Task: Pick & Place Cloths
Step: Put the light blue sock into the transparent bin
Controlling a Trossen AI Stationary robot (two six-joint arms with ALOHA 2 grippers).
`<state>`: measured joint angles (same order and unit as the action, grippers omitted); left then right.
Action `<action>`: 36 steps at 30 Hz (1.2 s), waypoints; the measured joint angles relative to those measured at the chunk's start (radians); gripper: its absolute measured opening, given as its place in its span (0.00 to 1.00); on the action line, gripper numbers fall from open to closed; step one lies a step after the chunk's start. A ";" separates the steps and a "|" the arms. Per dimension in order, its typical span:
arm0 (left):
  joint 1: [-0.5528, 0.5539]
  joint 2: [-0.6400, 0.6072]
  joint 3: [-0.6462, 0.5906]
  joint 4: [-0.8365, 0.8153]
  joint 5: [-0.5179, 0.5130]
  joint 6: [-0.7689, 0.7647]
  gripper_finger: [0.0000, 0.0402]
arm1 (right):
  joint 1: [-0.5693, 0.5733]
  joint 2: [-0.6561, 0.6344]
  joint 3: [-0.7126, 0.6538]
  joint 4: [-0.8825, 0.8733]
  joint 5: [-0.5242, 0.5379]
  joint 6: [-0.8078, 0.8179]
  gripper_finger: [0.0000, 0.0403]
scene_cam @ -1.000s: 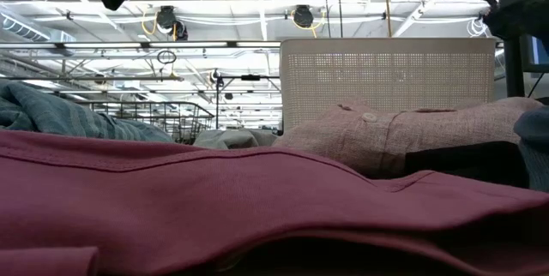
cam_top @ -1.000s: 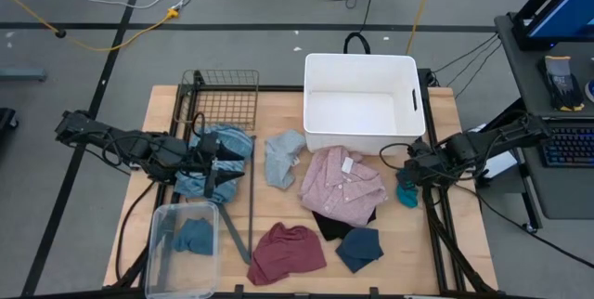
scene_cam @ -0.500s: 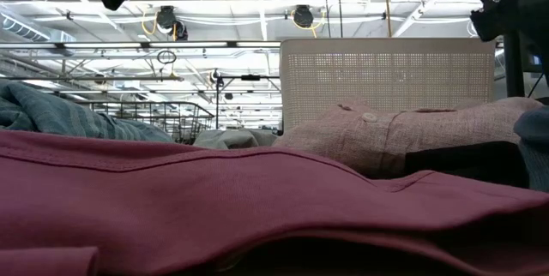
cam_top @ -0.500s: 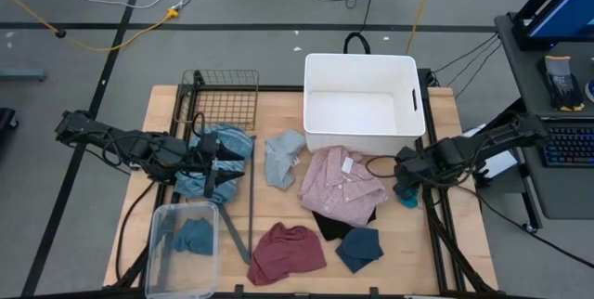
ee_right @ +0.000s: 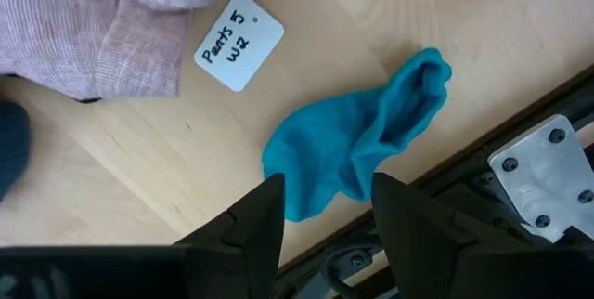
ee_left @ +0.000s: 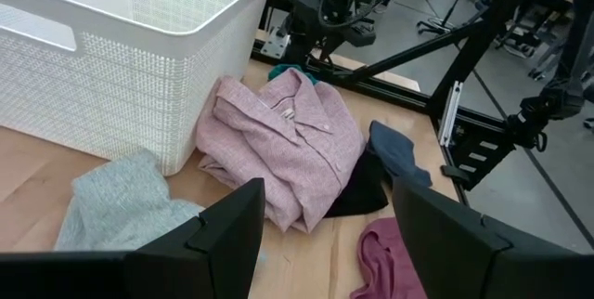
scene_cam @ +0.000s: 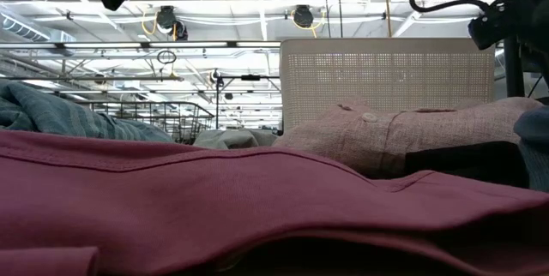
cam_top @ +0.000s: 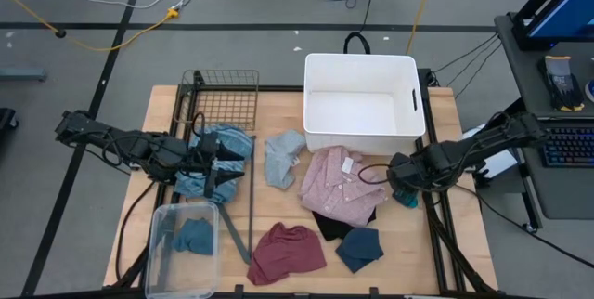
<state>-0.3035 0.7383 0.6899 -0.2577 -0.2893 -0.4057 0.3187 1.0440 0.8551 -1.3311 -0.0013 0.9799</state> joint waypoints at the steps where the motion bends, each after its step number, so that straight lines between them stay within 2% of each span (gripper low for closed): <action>1: 0.000 0.000 0.000 0.000 0.000 0.000 0.60 | 0.003 0.006 0.000 0.002 0.000 -0.005 0.39; 14: 0.000 0.000 0.000 0.000 0.000 -0.003 0.60 | 0.079 0.106 -0.007 0.019 0.000 -0.027 0.40; 27: 0.000 0.000 0.000 0.000 0.000 -0.022 0.60 | 0.109 0.131 -0.169 0.171 0.035 -0.003 0.41; 32: 0.000 0.000 0.000 0.001 0.000 -0.042 0.60 | 0.109 0.131 -0.235 0.288 0.013 -0.004 0.41; 36: 0.000 0.000 0.000 0.001 0.000 -0.049 0.60 | 0.109 0.131 -0.303 0.372 -0.072 0.024 0.39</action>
<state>-0.3035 0.7387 0.6903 -0.2568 -0.2897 -0.4545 0.4278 1.1750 0.5524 -0.9591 -0.0736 1.0043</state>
